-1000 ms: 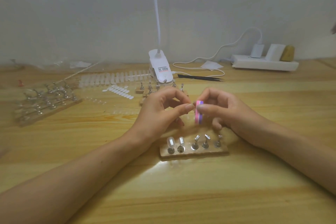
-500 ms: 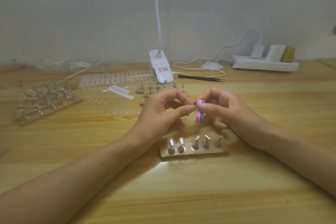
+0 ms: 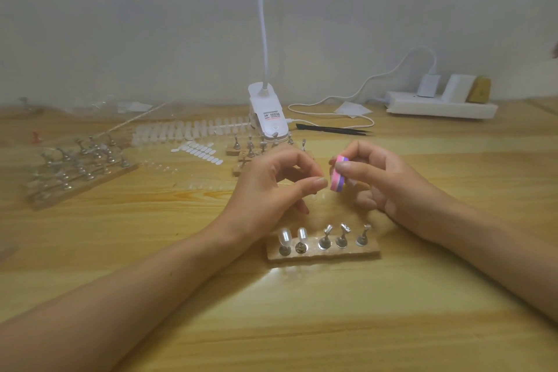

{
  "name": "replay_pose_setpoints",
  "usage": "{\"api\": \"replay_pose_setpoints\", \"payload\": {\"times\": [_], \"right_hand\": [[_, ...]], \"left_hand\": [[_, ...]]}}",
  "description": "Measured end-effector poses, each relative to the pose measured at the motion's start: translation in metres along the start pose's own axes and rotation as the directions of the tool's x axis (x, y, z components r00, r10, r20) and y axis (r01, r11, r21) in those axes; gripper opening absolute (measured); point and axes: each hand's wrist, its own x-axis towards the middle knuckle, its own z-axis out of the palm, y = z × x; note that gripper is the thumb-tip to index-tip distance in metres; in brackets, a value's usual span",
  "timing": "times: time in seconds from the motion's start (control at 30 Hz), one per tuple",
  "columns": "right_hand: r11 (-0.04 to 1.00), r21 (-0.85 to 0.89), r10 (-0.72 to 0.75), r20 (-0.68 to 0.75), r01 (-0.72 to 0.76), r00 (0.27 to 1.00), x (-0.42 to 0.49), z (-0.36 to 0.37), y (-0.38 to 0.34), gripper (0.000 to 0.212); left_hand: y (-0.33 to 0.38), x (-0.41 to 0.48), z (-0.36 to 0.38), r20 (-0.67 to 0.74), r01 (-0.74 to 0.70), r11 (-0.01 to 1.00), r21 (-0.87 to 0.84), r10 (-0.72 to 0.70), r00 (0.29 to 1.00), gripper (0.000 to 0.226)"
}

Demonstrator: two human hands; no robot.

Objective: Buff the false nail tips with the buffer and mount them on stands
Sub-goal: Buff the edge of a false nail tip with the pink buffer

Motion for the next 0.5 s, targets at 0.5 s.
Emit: {"api": "replay_pose_setpoints", "payload": {"times": [0.5], "right_hand": [[0.994, -0.081, -0.061, 0.065, 0.066, 0.996, -0.0033, 0.0046, 0.0008, 0.014]], "left_hand": [[0.0005, 0.0013, -0.0003, -0.034, 0.044, 0.997, -0.064, -0.046, 0.998, 0.011]]}}
